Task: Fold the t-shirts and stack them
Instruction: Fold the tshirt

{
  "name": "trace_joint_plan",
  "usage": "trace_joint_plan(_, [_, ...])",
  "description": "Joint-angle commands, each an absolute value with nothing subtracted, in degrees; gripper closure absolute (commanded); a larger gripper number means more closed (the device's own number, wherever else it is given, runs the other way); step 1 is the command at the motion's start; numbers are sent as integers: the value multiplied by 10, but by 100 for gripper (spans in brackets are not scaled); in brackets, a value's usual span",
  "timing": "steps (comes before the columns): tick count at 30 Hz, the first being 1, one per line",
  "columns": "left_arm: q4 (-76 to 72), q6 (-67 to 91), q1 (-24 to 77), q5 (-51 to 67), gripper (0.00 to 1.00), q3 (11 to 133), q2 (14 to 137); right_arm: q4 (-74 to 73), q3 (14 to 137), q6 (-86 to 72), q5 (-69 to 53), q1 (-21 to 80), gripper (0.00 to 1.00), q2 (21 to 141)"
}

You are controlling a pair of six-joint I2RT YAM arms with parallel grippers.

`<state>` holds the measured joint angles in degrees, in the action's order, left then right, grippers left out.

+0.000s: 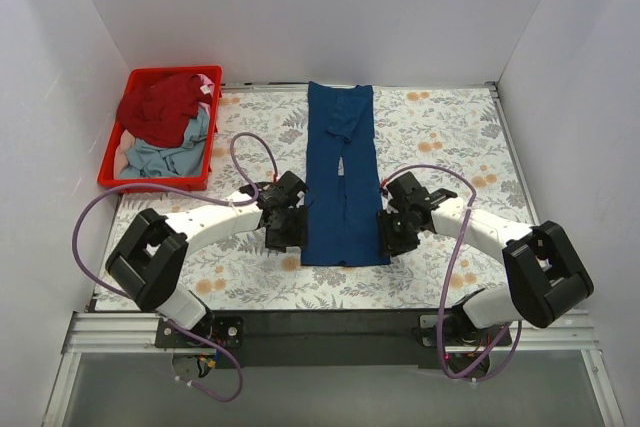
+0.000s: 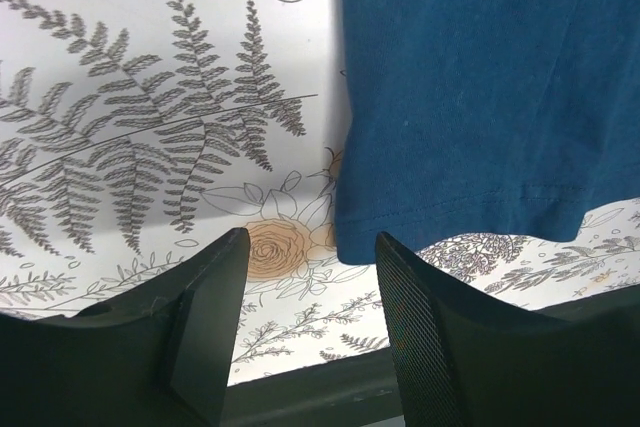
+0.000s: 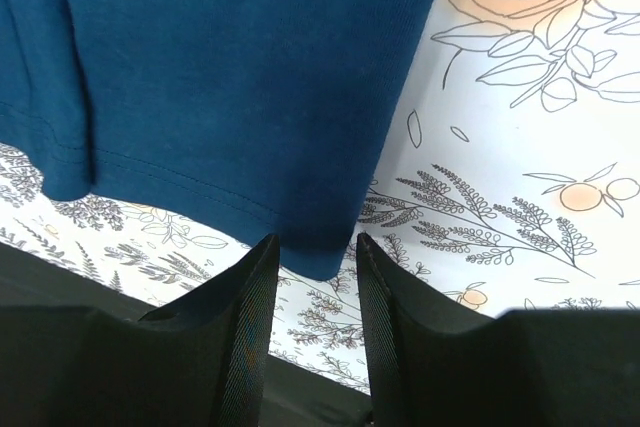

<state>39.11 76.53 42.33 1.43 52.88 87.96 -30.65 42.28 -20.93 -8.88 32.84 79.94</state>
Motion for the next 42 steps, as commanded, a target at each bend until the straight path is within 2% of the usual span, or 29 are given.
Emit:
trace_joint_plan(1, [396,755,431,37,48,552,890,-318,421,-220,-69,335,57,802])
trace_joint_plan(8, [395,747,440,47,49,566,918,-303,414,-219,-81,349,65,836])
trace_joint_plan(11, [400,747,446,47,49,570,925,-303,410,-218,-77,352,72,844])
trace_joint_plan(14, [405,747,450,47,49,572,928,-301,406,-219,-71,353,87,841])
trace_joint_plan(15, [407,747,450,47,49,573,929,-302,405,-220,-72,353,96,839])
trace_joint_plan(16, [408,747,451,46,50,573,930,-302,405,-219,-72,352,99,838])
trace_joint_plan(31, [424,751,474,45,62,594,980,-293,400,-214,-81,353,99,837])
trace_joint_plan(34, [432,754,478,44,69,598,999,-291,400,-212,-82,353,99,835])
trace_joint_plan(38, [444,769,479,46,85,588,1016,-292,400,-214,-80,355,99,831])
trace_joint_plan(39, [448,769,479,47,94,585,1018,-292,400,-213,-80,354,99,830])
trace_joint_plan(40, [451,771,480,47,99,584,1019,-292,401,-213,-81,355,99,830])
trace_joint_plan(42, [462,771,480,48,100,582,1013,-293,403,-201,-94,357,99,826])
